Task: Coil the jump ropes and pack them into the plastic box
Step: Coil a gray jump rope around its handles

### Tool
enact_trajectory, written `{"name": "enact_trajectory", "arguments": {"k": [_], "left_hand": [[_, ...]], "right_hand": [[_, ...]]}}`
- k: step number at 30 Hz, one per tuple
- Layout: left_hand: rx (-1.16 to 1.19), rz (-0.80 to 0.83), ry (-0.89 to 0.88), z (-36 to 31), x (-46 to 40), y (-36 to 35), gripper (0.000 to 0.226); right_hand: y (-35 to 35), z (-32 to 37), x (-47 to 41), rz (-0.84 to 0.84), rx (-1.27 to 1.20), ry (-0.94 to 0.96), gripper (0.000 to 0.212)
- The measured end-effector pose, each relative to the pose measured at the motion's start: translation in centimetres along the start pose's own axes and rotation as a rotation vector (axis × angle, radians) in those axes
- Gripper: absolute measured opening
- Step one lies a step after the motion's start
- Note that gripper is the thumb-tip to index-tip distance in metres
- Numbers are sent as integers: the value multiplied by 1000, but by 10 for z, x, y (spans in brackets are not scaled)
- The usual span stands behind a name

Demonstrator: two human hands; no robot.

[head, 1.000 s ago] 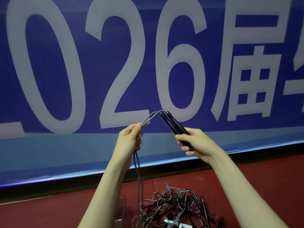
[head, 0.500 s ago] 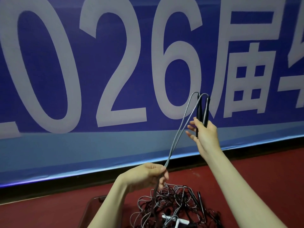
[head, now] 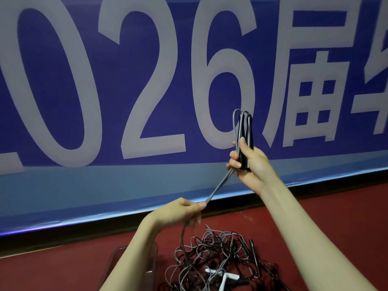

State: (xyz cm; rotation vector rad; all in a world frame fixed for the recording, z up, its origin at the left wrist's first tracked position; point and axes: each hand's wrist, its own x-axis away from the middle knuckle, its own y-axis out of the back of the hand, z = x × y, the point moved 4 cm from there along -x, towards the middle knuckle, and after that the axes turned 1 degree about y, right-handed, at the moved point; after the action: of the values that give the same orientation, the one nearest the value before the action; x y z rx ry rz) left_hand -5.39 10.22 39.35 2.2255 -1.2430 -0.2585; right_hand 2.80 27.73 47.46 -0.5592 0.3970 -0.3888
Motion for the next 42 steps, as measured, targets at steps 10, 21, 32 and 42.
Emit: {"name": "enact_trajectory", "arguments": {"k": [10,21,32,42], "left_hand": [[48,-581,-161,7,14,55,16],[57,-805,-408,-46,36,66,10],[-90,-711,-517,-58,26,49,15],[-61,-809,-415,-46,30,48,19]], "right_hand": [[11,4,-3,76,280,-40,8],[10,-32,0,253,773,-236,6],[-8,-44,19,609,1012,-415,18],[-25,-50,27,657,806,-466,34]]}}
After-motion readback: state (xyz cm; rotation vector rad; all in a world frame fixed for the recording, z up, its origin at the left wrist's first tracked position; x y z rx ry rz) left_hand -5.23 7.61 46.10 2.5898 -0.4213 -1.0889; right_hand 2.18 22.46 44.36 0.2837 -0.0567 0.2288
